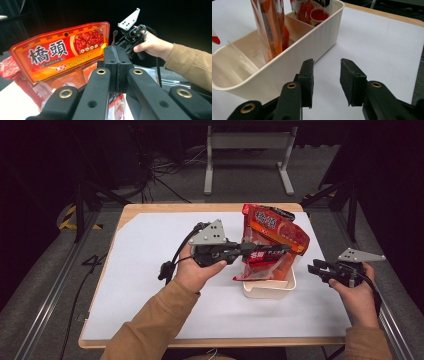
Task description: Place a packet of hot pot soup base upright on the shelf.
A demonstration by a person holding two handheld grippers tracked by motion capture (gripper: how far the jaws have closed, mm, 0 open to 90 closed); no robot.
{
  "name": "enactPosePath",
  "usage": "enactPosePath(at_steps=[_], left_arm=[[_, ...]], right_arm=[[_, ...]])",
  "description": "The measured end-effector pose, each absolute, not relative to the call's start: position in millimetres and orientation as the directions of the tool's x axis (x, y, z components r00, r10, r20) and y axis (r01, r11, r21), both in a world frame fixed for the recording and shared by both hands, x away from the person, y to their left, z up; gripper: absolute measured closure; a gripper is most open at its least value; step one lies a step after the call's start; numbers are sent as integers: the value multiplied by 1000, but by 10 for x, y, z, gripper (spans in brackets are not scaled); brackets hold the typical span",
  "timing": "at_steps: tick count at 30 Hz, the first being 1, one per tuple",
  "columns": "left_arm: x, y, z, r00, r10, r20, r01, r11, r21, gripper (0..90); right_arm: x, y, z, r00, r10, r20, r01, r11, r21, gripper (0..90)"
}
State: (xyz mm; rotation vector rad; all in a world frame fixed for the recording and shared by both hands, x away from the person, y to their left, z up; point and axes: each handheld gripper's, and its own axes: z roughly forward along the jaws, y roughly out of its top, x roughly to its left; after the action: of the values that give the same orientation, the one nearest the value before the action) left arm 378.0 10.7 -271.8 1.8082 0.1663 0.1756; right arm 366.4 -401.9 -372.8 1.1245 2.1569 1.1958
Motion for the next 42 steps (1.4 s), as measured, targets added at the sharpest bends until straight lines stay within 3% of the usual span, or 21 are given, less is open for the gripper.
enactPosePath(at_steps=[21,28,42], left_arm=[[3828,-206,-2814,989,144,24,6,-208,978,900],[3818,-318,-2858,986,150,68,-33,-226,974,900],[3861,-434,-3039,988,144,55,-19,-237,971,900]], right_arm=[[3627,-4056,-3714,-579,815,26,441,286,851,631],[3622,-4058,-3693,-584,811,35,431,272,861,631],[3627,-4085,-3709,-573,818,35,439,271,857,628]])
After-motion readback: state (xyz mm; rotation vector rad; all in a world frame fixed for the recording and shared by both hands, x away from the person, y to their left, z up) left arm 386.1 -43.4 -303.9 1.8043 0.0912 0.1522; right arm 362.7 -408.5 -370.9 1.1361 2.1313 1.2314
